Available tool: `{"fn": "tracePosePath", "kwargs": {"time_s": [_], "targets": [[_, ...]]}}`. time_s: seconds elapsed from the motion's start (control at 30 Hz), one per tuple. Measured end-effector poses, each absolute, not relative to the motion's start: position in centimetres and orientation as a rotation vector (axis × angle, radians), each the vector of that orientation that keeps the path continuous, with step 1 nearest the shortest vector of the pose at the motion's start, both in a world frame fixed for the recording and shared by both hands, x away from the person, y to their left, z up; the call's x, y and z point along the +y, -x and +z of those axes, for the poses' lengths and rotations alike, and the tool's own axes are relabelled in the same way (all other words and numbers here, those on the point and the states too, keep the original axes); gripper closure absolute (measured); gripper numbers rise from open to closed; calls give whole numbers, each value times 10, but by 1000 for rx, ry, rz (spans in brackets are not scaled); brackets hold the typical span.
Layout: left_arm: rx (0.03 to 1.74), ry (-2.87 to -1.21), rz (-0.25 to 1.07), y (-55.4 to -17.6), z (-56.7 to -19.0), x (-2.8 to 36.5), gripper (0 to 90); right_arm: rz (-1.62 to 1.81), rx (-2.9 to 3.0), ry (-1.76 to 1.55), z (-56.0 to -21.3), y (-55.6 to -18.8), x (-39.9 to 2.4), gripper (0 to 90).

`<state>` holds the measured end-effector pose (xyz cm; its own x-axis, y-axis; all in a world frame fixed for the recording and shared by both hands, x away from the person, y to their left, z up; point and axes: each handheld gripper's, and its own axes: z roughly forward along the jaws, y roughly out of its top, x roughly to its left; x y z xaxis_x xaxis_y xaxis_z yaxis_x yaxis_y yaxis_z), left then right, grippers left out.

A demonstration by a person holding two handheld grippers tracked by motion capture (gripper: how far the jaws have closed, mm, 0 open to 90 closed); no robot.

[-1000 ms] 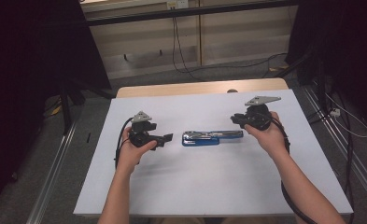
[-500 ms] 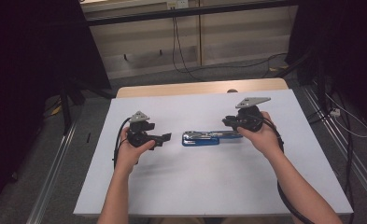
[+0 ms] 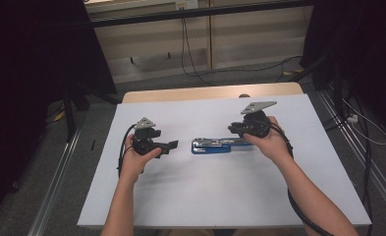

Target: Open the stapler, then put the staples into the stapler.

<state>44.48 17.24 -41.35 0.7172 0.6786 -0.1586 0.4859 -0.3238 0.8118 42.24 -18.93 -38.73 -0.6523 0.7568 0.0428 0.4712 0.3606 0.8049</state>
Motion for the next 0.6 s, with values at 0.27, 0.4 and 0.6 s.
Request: {"fn": "tracePosePath", "kwargs": {"time_s": [0.27, 0.4, 0.6], "targets": [[886, -1993, 256, -445, -414, 170, 102, 1196, 2310, -1058, -387, -422, -181, 792], [887, -1987, 263, -446, -415, 170, 103, 1199, 2305, -1056, -383, -423, -181, 792], [883, -1990, 261, -446, -414, 170, 103, 1198, 2305, -1052, -383, -424, -180, 792]]}}
